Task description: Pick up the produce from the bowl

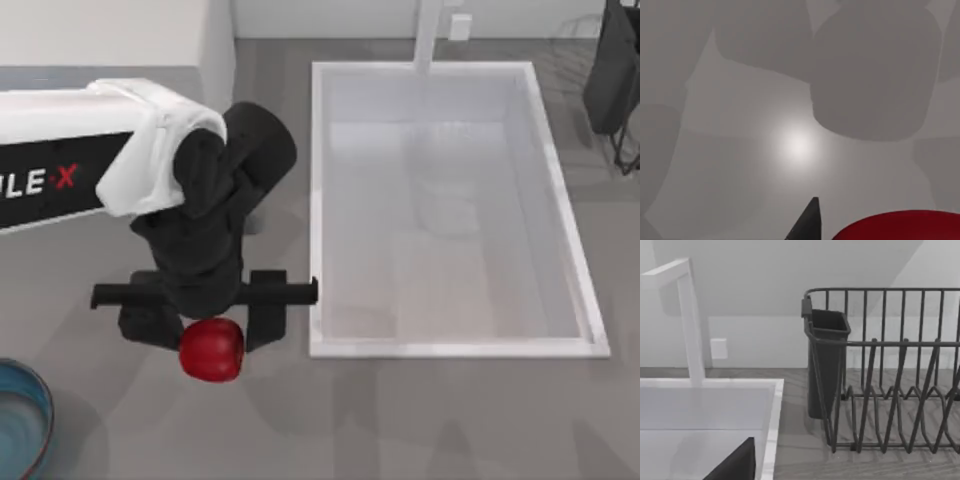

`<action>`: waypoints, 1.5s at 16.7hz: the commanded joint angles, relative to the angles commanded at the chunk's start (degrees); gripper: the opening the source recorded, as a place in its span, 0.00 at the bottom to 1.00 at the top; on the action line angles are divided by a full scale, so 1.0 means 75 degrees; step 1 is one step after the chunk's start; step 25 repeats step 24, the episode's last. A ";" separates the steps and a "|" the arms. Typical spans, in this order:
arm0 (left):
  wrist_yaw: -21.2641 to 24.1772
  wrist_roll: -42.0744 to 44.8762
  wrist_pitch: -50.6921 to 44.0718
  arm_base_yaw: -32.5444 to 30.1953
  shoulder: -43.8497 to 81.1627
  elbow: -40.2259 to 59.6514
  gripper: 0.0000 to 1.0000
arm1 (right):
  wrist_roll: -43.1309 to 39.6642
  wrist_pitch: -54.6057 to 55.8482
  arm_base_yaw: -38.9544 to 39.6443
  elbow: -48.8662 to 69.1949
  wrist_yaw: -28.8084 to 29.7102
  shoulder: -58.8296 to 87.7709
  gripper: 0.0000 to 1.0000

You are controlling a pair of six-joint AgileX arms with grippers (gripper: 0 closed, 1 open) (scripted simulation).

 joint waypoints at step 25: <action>-0.0001 0.0002 0.0192 0.0001 0.0046 -0.0184 1.00 | 0.0000 0.0000 0.0000 0.0000 0.0000 0.0000 1.00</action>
